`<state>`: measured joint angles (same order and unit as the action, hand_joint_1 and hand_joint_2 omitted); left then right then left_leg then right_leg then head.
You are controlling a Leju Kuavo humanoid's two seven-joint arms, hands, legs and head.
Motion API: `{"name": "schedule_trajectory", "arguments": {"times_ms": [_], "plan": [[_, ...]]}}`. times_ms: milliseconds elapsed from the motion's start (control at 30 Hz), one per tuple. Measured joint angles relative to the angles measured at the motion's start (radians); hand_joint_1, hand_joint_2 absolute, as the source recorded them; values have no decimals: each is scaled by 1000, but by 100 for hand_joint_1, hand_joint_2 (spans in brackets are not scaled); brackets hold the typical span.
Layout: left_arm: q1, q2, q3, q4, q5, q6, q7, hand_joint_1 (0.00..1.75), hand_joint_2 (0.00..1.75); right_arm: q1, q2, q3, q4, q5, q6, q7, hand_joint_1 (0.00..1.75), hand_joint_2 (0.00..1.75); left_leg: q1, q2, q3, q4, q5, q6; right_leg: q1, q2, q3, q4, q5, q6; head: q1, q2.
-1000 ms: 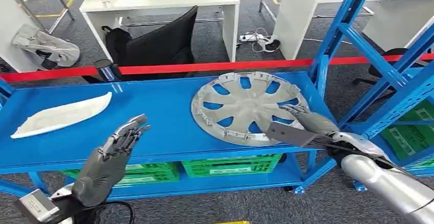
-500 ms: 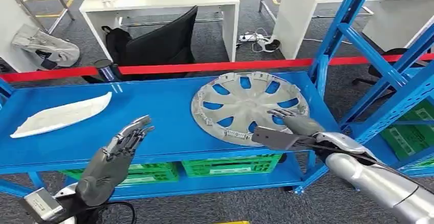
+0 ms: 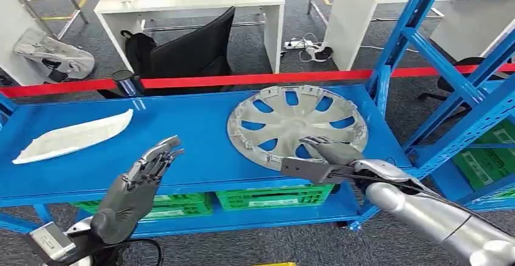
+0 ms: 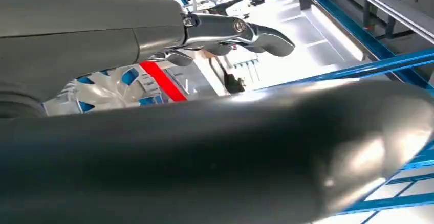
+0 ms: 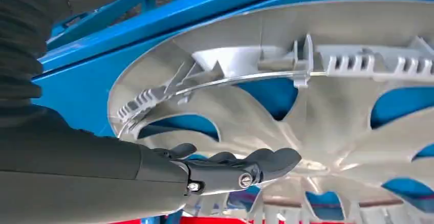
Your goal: Take the parts from the cabinet and place them on the table.
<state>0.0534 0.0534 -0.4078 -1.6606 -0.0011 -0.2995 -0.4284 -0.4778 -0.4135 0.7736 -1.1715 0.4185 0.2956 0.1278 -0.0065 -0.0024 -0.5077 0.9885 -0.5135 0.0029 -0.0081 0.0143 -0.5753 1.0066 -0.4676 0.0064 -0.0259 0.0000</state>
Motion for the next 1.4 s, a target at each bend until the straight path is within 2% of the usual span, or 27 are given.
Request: {"name": "schedule_trajectory", "arguments": {"times_ms": [467, 500, 533, 567, 900, 1400], "plan": [[0, 0, 0, 0, 0, 0, 7, 0, 0, 26, 8, 19, 24, -34, -18, 3, 0, 175, 0, 0, 1, 0, 0, 0, 0, 0, 0, 0, 0, 0, 0, 0], [0, 0, 0, 0, 0, 0, 7, 0, 0, 27, 8, 18, 24, -38, -18, 5, 12, 175, 0, 0, 1, 0, 0, 0, 0, 0, 0, -1, 0, 0, 0, 0], [0, 0, 0, 0, 0, 2, 7, 0, 0, 29, 8, 14, 24, -44, -19, 8, 129, 175, 0, 0, 1, 0, 0, 0, 0, 0, 0, -1, 0, 0, 0, 0], [0, 0, 0, 0, 0, 3, 7, 0, 0, 31, 8, 10, 24, -48, -19, 8, 175, 175, 0, 0, 1, 0, 0, 0, 0, 0, 0, -1, 0, 0, 0, 0], [10, 2, 0, -2, 0, 21, 7, 0, 0, 67, 8, -56, -3, -95, -43, 3, 175, 175, 0, 0, 2, 0, 0, 0, 0, 0, 2, -2, 0, 0, 0, 0], [15, 2, 4, -13, -17, 30, 21, 0, 0, 127, 8, -121, -41, -85, -79, -3, 175, 175, 0, -1, 1, 0, 0, 0, 0, -1, 2, -2, 0, 0, 0, 0]]}}
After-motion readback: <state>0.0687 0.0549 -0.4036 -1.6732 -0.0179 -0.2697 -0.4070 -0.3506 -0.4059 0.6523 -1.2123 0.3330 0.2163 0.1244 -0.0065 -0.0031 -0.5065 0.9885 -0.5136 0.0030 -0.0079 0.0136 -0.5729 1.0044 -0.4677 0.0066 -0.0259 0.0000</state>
